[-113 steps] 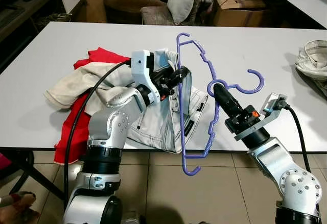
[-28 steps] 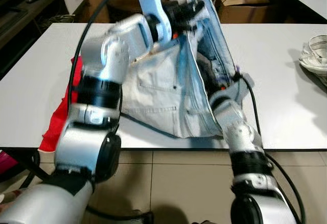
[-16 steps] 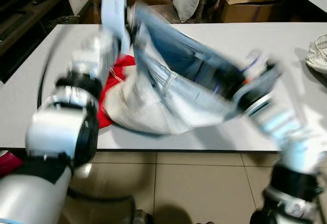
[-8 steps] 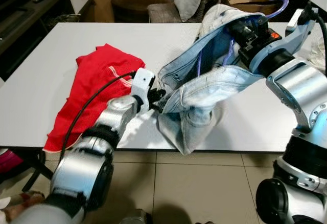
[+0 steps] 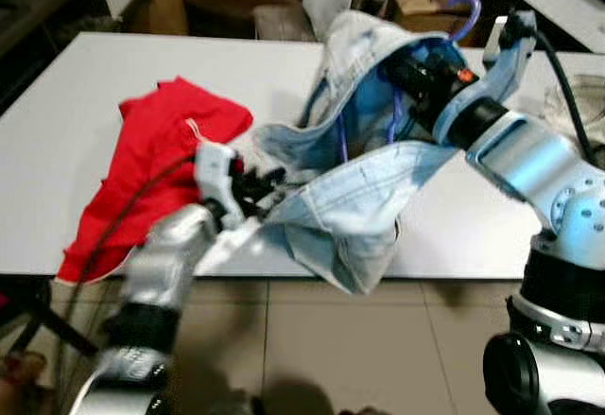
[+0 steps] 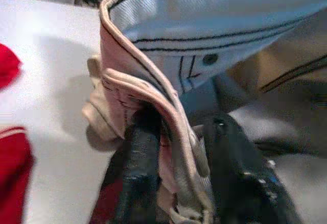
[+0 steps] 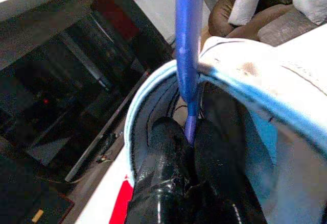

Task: Hang hanger

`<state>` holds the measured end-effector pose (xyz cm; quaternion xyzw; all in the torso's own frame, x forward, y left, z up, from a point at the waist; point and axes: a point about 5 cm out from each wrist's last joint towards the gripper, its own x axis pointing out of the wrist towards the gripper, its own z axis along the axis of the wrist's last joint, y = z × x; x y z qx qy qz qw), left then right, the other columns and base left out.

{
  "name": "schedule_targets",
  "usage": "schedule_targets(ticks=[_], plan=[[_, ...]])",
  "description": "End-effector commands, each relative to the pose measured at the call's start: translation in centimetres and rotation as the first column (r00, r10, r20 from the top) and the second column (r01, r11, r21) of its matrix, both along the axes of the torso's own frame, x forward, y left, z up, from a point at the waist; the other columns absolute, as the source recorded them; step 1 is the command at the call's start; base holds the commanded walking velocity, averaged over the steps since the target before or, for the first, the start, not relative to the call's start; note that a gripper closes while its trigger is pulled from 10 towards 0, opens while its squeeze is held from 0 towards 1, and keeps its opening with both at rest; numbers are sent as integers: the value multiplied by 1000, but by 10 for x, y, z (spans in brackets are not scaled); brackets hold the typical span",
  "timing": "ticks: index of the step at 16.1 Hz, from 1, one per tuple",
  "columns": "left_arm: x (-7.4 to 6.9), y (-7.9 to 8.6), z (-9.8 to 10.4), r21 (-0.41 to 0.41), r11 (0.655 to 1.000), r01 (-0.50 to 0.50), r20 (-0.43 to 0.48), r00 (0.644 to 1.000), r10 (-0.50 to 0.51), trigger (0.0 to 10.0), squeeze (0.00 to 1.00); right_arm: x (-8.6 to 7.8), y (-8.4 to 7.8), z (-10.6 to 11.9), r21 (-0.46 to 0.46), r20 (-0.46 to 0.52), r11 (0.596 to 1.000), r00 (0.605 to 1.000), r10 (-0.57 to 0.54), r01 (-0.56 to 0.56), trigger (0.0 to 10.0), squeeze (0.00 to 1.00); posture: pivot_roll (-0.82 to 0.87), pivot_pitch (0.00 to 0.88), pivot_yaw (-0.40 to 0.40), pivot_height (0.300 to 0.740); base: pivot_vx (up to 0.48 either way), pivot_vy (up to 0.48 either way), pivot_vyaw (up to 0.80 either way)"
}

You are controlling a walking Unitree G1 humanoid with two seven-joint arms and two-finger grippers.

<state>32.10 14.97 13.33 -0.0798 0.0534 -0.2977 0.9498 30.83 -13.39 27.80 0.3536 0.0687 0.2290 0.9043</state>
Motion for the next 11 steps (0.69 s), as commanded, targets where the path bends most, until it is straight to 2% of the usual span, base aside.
schedule_targets(ticks=[1, 4, 9, 11], plan=[[-7, 4, 10, -7, 1000, 9, 20, 1000, -9, 10000, 1000, -2, -4, -7, -16, -20, 1000, 1000, 8, -8, 10000, 0, -68, 0, -65, 740, 0, 0, 0], [-19, 12, 17, 20, 1000, -15, 33, 999, 14, 10000, 1000, -1, -11, -16, -34, -54, 999, 998, -20, 18, 10000, 0, -70, 0, -51, 740, 0, 0, 0], [-34, 14, 27, 27, 998, -52, 6, 999, 51, 10000, 1000, -6, -15, -22, 2, -61, 999, 997, -41, 42, 10000, 0, -64, 0, -26, 740, 0, -480, 0], [-34, 16, 26, 45, 996, -78, -12, 997, 78, 10000, 1000, -8, -14, -22, 5, -60, 999, 998, -32, 32, 10000, 0, -57, 0, -22, 740, 0, -360, 0]])
